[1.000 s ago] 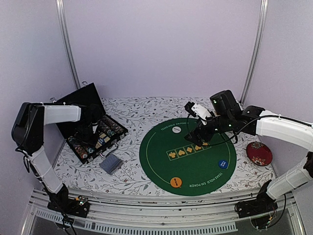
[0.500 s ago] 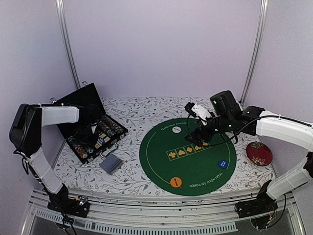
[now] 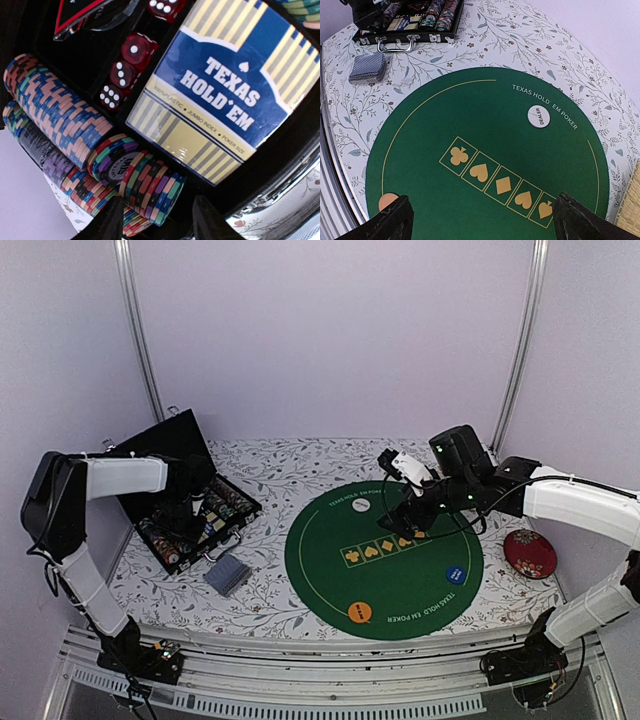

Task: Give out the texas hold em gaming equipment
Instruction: Pick up the pile of poker chips from the chip case.

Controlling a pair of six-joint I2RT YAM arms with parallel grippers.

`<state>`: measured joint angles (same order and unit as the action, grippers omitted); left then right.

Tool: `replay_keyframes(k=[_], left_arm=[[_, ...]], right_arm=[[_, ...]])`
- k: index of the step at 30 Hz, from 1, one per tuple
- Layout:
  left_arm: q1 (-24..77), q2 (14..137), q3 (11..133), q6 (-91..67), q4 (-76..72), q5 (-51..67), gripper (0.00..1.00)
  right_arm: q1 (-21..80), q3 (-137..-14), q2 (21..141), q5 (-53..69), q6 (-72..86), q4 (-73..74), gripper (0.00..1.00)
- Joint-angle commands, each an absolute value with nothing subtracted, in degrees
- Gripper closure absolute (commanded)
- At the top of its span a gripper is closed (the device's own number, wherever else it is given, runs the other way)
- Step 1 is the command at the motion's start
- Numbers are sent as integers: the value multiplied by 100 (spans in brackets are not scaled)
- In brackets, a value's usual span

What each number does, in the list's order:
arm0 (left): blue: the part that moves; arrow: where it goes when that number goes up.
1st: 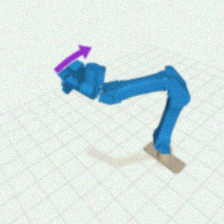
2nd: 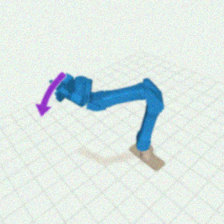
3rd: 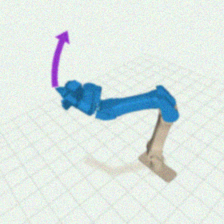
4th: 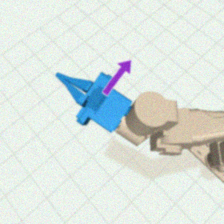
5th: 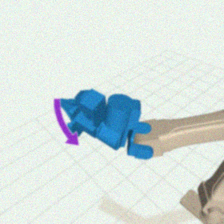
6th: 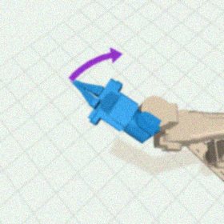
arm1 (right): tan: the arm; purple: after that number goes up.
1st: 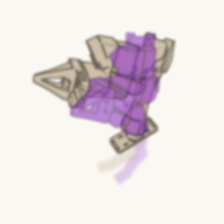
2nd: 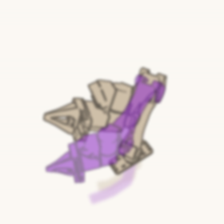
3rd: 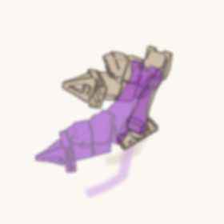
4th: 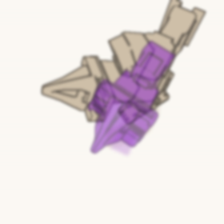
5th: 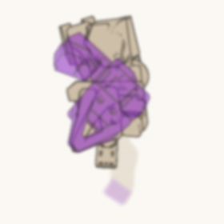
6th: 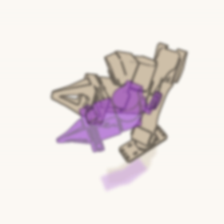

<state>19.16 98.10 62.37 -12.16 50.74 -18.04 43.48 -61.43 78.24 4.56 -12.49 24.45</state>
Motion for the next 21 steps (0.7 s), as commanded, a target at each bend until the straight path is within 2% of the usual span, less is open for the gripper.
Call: replay_keyframes(k=[1,7,12,15,21], left_arm=[[2014,9937,6268,-1277,5115,-1823,46],[2002,9955,6380,-1258,5178,-2066,39],[1761,9953,6277,-1150,4949,-2062,37],[1652,9980,6180,-1049,4761,-1903,39],[1640,9962,5950,-848,4301,-1202,49]], right_arm=[[4338,-6105,7767,431,-1249,2471,1],[4340,-6145,7821,534,-1251,2525,1],[4337,-6117,7824,621,-1238,2509,1],[4344,-6106,7808,591,-1216,2517,1],[4333,-6120,7814,547,-1216,2574,1]])
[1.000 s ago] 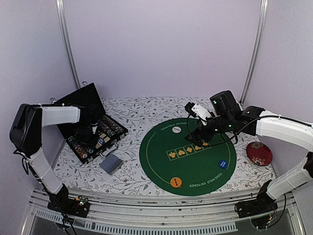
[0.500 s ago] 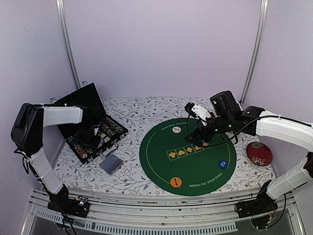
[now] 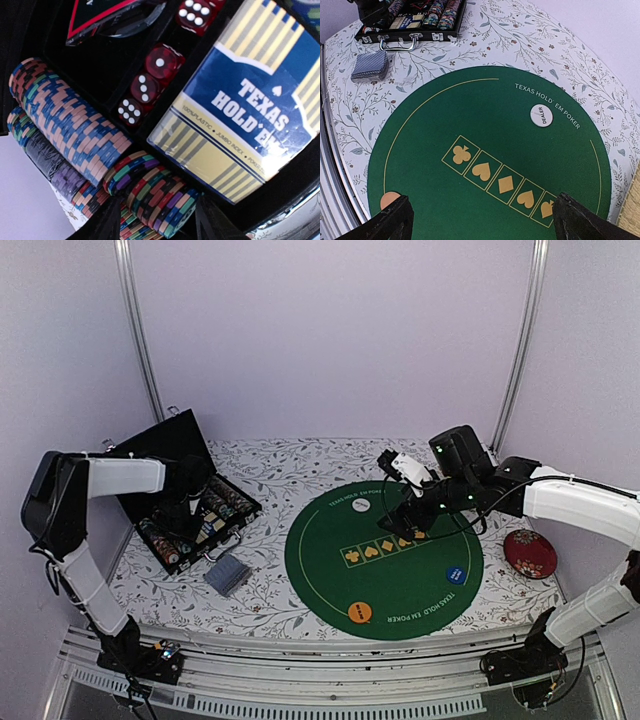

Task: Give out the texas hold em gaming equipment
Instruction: Pick up the pile of poker chips from the chip case.

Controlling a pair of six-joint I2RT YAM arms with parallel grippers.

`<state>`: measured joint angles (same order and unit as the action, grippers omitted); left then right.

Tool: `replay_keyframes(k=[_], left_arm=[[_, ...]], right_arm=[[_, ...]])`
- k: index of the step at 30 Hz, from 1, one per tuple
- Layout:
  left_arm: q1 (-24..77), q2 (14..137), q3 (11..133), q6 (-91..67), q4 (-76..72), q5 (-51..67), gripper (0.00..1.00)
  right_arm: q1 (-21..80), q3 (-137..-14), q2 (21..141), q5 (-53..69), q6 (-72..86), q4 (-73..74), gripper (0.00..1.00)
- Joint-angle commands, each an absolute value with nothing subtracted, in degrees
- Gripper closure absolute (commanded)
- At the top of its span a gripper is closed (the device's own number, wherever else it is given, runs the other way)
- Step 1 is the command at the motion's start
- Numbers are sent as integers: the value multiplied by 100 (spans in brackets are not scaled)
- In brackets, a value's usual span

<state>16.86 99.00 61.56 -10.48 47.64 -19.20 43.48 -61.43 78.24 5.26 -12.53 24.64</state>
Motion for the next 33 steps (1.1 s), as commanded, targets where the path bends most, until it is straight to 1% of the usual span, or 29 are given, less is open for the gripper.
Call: replay_keyframes(k=[1,7,9,17,20,28,30,33], left_arm=[[1643,9966,5937,-851,4283,-1125,50],[1663,9794,5842,-825,4297,-352,59],[1663,9673,5821,-855,4271,-232,59],[1649,9708,5862,-842,4386,-239,58],[1645,9821,5874,-867,4448,-553,54],[1642,9992,6056,-943,4693,-1386,51],[1617,9984,6050,-904,4663,-1319,51],[1588,9952,5941,-769,4404,-862,53]], right_arm=[[4333,-6105,7794,545,-1214,2552,1],[4334,-6178,7823,558,-1222,2613,1],[4336,-6145,7805,550,-1234,2568,1],[4340,-6223,7873,594,-1273,2567,1],[4346,-6281,7901,641,-1270,2645,1],[4342,-6217,7850,720,-1259,2643,1],[4336,-6187,7832,737,-1245,2597,1],[4342,-6197,7879,780,-1257,2608,1]])
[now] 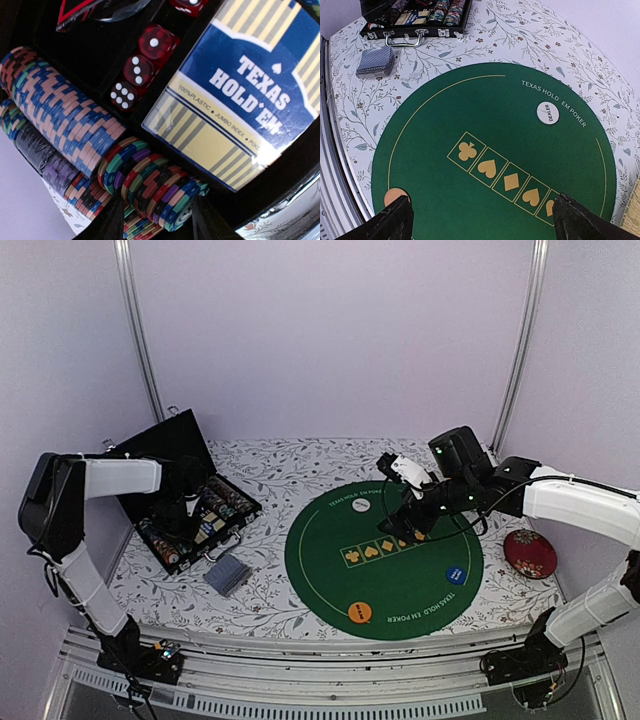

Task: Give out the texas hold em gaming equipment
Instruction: Pick up the pile of poker chips from the chip case.

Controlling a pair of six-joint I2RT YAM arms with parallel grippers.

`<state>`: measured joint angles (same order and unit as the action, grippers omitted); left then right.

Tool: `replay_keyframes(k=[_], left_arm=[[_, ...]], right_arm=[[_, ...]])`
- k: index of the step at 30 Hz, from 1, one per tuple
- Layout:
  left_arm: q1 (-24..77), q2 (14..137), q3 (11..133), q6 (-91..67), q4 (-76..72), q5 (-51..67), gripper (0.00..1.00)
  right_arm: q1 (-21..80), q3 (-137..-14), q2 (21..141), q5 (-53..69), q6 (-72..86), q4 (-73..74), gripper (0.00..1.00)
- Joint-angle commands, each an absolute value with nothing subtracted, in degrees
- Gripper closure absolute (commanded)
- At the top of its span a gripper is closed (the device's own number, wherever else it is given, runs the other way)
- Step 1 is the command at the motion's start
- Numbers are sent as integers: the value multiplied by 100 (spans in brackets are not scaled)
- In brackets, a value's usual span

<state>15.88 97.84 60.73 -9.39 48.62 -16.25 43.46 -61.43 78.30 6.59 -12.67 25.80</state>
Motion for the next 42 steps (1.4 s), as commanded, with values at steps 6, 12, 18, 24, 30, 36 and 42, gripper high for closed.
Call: replay_keyframes(k=[6,12,18,24,30,36,42], left_arm=[[1518,9916,5808,-716,4127,26,58],[1614,9723,5833,-765,4144,277,61],[1722,9591,5849,-747,4268,-43,61],[1766,9612,5860,-760,4333,-121,61],[1837,9691,5902,-731,4454,-579,56],[1855,9695,6026,-694,4478,-797,50],[1794,9747,5981,-501,4250,-558,49]], right_arm=[[4345,-6209,7922,711,-1239,2679,1],[4337,-6176,7868,674,-1237,2652,1],[4336,-6280,7979,734,-1262,2689,1],[4338,-6351,8084,789,-1289,2731,1],[4344,-6373,8154,870,-1283,2761,1],[4333,-6418,8261,982,-1283,2773,1],[4338,-6404,8291,1012,-1265,2762,1]])
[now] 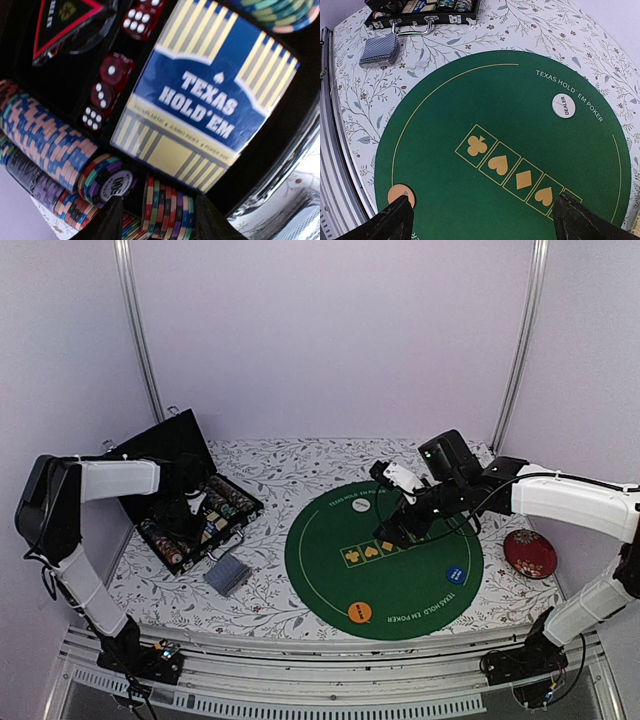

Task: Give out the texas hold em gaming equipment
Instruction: Pick up the pile of poker chips from the chip case.

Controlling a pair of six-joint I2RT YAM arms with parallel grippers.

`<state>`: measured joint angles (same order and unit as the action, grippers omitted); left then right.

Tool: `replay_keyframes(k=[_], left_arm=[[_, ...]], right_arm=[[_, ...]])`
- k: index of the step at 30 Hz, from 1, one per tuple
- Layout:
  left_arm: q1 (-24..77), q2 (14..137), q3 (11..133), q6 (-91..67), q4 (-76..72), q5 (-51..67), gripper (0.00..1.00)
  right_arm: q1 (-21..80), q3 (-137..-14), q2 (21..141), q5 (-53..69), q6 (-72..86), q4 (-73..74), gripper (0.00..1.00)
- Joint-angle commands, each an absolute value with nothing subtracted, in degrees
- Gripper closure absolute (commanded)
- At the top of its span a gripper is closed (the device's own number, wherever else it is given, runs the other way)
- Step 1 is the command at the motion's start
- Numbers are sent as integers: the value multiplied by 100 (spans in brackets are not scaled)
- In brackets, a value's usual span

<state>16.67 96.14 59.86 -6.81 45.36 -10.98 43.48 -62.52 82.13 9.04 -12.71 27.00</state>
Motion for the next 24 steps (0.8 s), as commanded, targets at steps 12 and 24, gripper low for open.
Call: replay_keyframes(k=[12,24], left_arm=[[1750,9993,6015,-678,4608,-590,64],[1736,9993,6565,-850,5311,-696,55]], right_arm=[[4338,-6201,8120,892,-1239,2724,1],[4341,-6266,8178,907,-1240,2836,1]])
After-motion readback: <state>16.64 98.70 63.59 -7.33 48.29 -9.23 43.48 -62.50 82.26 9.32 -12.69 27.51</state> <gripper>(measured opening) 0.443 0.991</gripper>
